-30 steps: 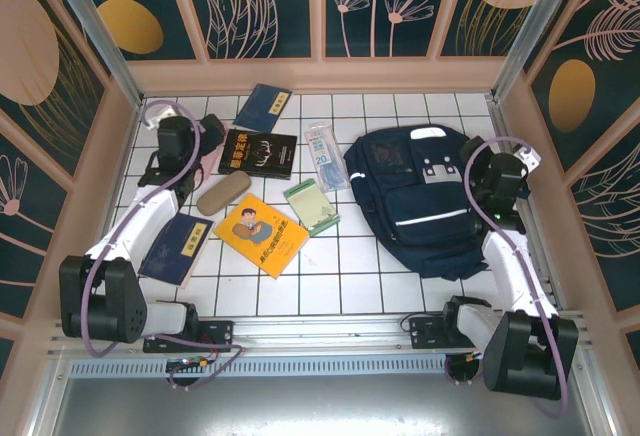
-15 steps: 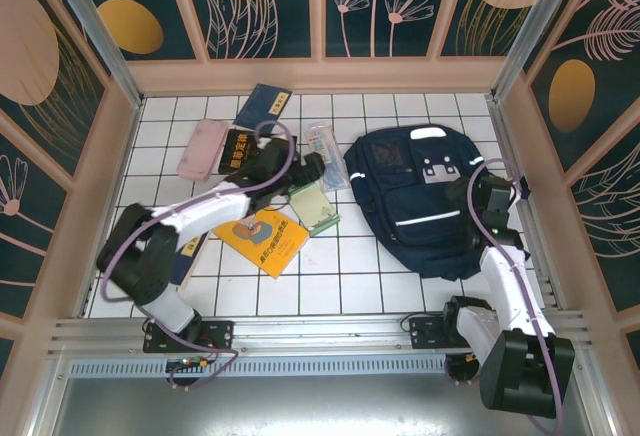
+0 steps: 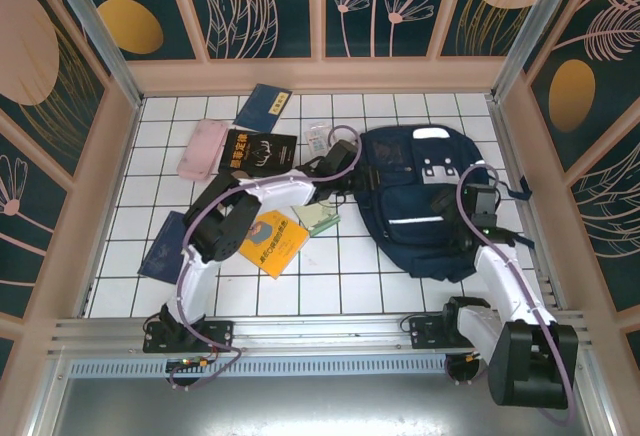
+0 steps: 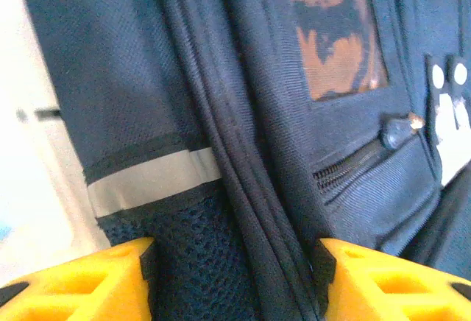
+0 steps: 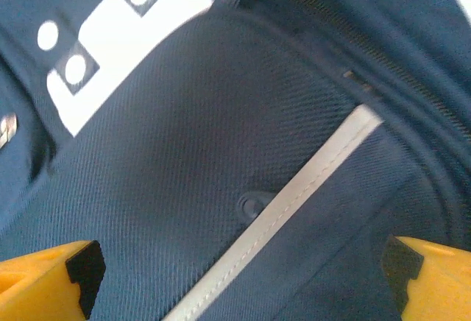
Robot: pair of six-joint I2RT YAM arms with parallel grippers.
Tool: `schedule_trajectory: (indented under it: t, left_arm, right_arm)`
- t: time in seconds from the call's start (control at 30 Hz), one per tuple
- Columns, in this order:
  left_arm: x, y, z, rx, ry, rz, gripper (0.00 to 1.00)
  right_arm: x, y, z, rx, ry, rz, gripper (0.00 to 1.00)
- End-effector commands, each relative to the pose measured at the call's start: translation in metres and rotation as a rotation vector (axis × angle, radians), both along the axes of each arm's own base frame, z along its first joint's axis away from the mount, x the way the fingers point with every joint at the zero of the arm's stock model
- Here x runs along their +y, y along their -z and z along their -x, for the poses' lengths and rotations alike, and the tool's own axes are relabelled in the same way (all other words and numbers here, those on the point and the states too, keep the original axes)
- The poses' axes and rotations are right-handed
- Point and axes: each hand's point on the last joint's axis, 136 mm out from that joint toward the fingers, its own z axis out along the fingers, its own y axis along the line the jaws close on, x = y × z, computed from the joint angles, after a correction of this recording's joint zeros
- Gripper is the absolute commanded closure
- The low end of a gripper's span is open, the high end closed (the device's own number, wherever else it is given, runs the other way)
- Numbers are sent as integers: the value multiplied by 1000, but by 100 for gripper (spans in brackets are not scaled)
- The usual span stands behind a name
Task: Pack books, pencil case, and school supplies into a backpack
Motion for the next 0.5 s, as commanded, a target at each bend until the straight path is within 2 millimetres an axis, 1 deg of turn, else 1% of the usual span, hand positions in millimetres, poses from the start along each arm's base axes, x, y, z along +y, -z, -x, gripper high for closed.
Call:
schedule_trajectory:
  t: [0.0,0.07,0.17,0.27,0.37,0.43,0.47]
  left_arm:
    - [-23,6,-11,-9,66,-6,44]
    - [-34,3,-23,-38,74,-16,46]
    - [-45,1,-45,-89,78,-46,46]
    - [-51,3,-70,-112,72,-63,46]
    - [-41,0,-99,-123,29,-52,44]
    - [-27,-9,-116,-129,-1,-32,42]
    - [-18,-19,-124,-139,-16,-25,41]
  right_arm:
    - [40,22,21,85,-94,-126,1]
    - [58,21,21,77,-140,-150,1]
    - [89,14,18,41,-216,-199,1]
    - [116,7,12,8,-284,-238,1]
    - [135,4,2,-4,-328,-238,1]
    - [146,3,-7,-11,-348,-239,1]
    - [152,3,-12,-13,-364,-237,1]
